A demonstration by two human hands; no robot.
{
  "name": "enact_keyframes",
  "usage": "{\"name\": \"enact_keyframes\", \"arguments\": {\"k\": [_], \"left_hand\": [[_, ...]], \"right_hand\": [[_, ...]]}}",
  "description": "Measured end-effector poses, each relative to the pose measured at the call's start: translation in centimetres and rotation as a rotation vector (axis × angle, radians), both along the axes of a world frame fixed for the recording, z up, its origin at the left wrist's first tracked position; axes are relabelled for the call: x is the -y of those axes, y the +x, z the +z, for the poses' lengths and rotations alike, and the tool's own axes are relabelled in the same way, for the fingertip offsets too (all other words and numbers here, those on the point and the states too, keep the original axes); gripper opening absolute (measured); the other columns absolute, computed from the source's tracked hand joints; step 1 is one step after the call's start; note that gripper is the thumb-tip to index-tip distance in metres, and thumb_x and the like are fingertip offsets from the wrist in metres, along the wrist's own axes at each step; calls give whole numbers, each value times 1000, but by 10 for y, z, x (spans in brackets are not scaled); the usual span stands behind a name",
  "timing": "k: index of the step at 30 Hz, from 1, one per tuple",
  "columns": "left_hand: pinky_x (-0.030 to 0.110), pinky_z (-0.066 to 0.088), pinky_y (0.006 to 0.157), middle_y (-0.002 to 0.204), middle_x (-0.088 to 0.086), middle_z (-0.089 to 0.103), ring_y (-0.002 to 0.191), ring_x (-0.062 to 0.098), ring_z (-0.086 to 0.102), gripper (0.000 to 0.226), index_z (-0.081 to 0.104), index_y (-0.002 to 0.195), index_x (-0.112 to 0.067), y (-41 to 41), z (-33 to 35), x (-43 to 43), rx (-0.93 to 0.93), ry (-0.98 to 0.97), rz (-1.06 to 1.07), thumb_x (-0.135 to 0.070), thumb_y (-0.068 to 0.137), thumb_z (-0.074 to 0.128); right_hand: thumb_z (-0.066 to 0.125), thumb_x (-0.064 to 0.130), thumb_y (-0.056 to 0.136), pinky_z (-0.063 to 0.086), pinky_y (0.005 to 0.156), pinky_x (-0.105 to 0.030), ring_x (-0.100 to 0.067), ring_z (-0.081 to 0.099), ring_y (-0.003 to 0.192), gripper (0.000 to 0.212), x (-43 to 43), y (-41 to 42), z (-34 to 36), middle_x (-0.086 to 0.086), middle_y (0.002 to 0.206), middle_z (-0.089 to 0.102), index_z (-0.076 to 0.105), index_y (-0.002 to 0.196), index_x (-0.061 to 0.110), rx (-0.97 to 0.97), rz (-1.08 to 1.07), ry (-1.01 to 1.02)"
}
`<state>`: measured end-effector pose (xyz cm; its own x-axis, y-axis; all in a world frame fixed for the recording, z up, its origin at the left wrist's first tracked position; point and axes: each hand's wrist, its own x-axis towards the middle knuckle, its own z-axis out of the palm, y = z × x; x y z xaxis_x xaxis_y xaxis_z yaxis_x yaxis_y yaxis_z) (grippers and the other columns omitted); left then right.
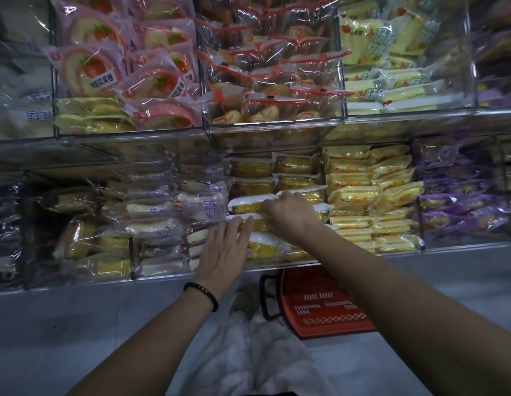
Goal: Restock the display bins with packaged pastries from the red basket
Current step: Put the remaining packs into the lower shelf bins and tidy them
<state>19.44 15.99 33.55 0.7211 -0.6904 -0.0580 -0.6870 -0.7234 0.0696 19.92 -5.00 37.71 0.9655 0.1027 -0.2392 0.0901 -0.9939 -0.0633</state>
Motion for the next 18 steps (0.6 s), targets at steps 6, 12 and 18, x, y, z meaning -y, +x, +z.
{"name": "enact_keyframes", "arguments": {"k": [6,12,18], "left_hand": [[42,46,76,123,6,56,99,29,55,36,63,126,-24,-6,-9,-2,-42,-141,22,-25,92,77],[40,43,78,118,-1,62,103,28,58,39,68,128,-31,-9,-8,-7,-14,-68,83,-41,91,75],[40,40,80,121,-4,62,107,28,53,40,65,133,-38,-2,-1,8,-50,-10,192,-45,94,69]], "right_hand": [[74,43,89,47,81,-39,-23,57,101,36,5,-99,-12,0,113,65,71,116,21,413,-180,290],[78,28,85,43,76,-42,-31,56,102,24,-16,-110,-39,-6,124,61,71,108,27,365,-217,143],[74,23,85,41,84,-47,-33,49,102,17,-23,-78,-31,-8,111,54,74,101,29,220,-346,-19]]}}
